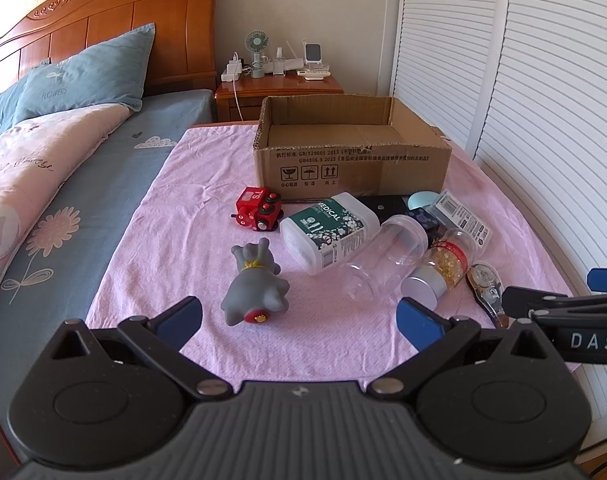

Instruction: Organize rigid objects

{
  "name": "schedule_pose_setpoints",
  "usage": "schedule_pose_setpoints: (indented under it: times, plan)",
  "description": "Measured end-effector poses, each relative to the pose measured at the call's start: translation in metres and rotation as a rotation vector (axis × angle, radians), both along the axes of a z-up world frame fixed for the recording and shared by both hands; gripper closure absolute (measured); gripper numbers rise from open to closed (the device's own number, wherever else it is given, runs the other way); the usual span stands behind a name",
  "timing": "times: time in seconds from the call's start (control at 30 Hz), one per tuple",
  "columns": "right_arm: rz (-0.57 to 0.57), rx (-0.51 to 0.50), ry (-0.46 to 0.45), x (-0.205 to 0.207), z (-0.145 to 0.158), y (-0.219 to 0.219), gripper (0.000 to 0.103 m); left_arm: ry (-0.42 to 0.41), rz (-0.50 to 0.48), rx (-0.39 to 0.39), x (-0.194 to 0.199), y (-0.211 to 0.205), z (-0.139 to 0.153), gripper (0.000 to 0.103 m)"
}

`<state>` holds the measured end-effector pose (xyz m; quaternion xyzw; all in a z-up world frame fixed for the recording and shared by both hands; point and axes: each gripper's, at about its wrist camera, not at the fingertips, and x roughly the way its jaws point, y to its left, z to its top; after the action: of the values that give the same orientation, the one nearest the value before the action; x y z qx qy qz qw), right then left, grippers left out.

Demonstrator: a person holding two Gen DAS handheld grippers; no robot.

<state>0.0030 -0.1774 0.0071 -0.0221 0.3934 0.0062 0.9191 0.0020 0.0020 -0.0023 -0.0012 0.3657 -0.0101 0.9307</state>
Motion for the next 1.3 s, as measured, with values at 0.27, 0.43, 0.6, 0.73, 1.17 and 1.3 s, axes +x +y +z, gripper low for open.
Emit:
schedule_pose_setpoints:
  times: [0.27, 0.43, 0.6, 0.73, 1.17, 1.3]
  plan:
    - [0.000, -0.002, -0.003, 0.0009, 0.0019, 0.0003, 0.000, -0.002, 0.001, 0.000, -0.0002, -0.0003, 0.0004, 0.001]
    - [0.000, -0.002, -0.005, 0.0016, 0.0026, -0.0004, 0.000, -0.002, 0.003, -0.003, -0.0001, -0.0008, 0.0008, 0.001]
    - [0.000, -0.005, -0.009, 0.0004, 0.0026, -0.0004, 0.000, -0.002, 0.004, -0.006, 0.0001, -0.0011, 0.0015, 0.001]
    - [-0.001, -0.005, -0.010, 0.0008, 0.0030, -0.0004, 0.000, -0.002, 0.004, -0.007, 0.0004, -0.0019, 0.0019, 0.001]
    - [0.008, -0.010, -0.020, 0.0012, 0.0058, 0.0003, 0.000, -0.019, 0.011, -0.006, 0.0002, -0.0018, 0.0032, 0.001]
    - [0.030, -0.016, -0.036, 0.0024, 0.0082, 0.0035, 0.000, -0.026, 0.005, -0.009, 0.0020, 0.0017, 0.0049, 0.001]
